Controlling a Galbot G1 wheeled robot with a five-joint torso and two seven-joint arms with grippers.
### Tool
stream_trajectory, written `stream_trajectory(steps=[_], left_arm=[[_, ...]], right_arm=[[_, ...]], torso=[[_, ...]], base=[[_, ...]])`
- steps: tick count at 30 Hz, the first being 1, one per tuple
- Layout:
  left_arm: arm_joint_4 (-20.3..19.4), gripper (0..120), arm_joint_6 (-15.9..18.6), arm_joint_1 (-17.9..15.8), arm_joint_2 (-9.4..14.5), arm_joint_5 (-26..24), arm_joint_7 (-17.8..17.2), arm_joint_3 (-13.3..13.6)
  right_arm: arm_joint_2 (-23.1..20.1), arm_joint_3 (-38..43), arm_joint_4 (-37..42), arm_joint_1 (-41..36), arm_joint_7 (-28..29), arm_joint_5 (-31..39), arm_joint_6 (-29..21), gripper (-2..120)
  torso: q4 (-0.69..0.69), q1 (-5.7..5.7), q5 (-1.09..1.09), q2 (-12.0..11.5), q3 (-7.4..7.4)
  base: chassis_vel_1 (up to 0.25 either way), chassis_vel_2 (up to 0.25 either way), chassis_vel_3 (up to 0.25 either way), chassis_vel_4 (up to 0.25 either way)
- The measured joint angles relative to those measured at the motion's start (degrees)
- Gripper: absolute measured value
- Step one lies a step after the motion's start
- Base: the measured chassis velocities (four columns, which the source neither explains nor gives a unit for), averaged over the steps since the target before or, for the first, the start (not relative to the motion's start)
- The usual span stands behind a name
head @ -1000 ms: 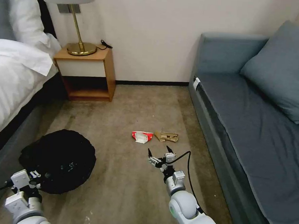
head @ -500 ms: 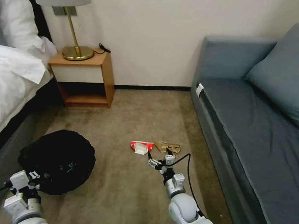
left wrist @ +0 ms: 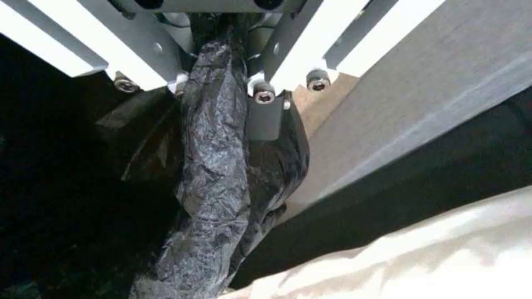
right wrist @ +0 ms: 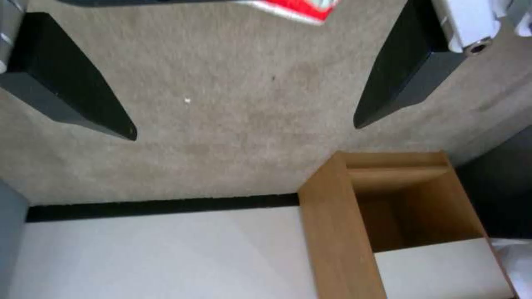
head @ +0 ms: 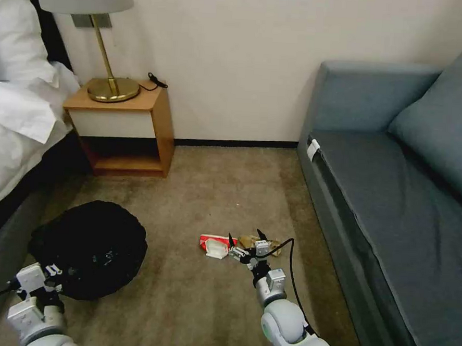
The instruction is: Pick up the trash bin, then pick up the garbage on the floor and place it into the trash bin.
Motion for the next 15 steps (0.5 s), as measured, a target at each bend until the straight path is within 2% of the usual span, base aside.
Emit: stream_trajectory(steps=[6,9,13,15], left_arm=[[0.1,3,0.0,0.0,-0.2,0.0,0.0,0.0],[0.3,3,0.0,0.0,-0.3,0.0,0.0,-0.1],[0.4,3,0.0,0.0,-0.1,-0.1,0.0,-0.6],[0.4,3,0.0,0.0,0.1,-0.2,0.0,-0.9]], right_arm=[[-0.3,-1.3,-1.0,1.4,-3.2,1.5,1.0,100],[-0.5,-2.5,-1.7,2.7,-4.1,2.3,1.0,100],[-1.6,-4.4,-2.2,5.3,-7.8,3.7,-2.6,100],[-3.1,-5.8,-3.5,8.0,-12.6,4.1,-6.7,100]], torso=[[-0.02,0.00,0.00,0.0,0.02],[-0.02,0.00,0.00,0.0,0.01],[0.00,0.00,0.00,0.0,0.00],[-0.01,0.00,0.00,0.0,0.00]], base=[[-0.156,0.148,0.139,-0.143],[-0.028,0.030,0.009,-0.019],[0.000,0.000,0.000,0.000],[0.000,0.000,0.000,0.000]])
